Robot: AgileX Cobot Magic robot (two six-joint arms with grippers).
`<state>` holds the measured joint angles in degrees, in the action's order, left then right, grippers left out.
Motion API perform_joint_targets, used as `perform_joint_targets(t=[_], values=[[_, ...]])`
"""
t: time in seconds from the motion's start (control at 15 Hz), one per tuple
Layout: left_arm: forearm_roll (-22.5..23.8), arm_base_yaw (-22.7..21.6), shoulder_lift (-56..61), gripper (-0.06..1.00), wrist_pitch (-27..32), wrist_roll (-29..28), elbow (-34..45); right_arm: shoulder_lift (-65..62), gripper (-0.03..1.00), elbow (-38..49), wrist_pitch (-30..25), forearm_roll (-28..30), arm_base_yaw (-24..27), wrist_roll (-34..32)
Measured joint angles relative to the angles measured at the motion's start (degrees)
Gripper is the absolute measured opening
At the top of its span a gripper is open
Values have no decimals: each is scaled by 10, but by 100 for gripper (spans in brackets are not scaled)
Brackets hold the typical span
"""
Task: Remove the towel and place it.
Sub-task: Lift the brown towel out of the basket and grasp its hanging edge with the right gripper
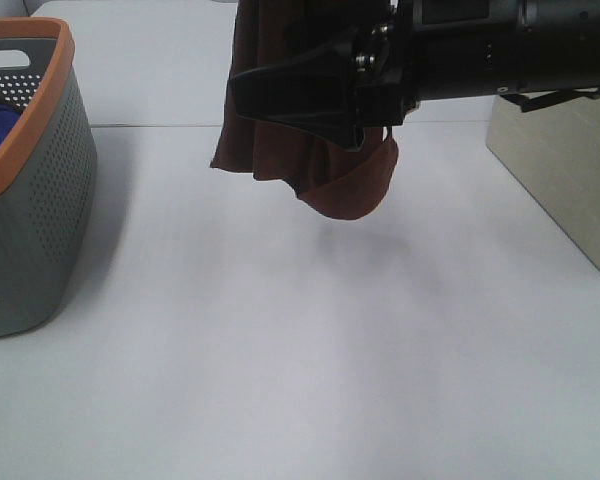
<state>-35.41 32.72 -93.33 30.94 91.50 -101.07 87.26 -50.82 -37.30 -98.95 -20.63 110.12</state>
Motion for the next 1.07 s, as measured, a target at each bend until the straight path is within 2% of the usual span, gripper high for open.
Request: perform_joint_targets(t=[0.07,0.13,0.2,0.33,0.47,0.67,0.87,1.07], values=[[0,0,0,0,0,0,0,6,96,-2,21,-1,0,3],[0,0,0,0,0,0,0,6,96,-4,71,-1,0,7],[0,0,0,0,0,0,0,5,96,-4,99,-1,0,8],[0,0,0,0,0,0,0,5,96,-4,124,1,0,8],[0,0,0,0,0,-2,0,6,96,-5,90,1,0,27],[0,0,0,0,0,-9,0,42,96,-16,0,5,0,61],[0,0,0,0,0,-13,0,63,96,-18,-62,105,0,29],[0,0,-1,0,0,-15,0,74,95,-18,-108,143,0,6]])
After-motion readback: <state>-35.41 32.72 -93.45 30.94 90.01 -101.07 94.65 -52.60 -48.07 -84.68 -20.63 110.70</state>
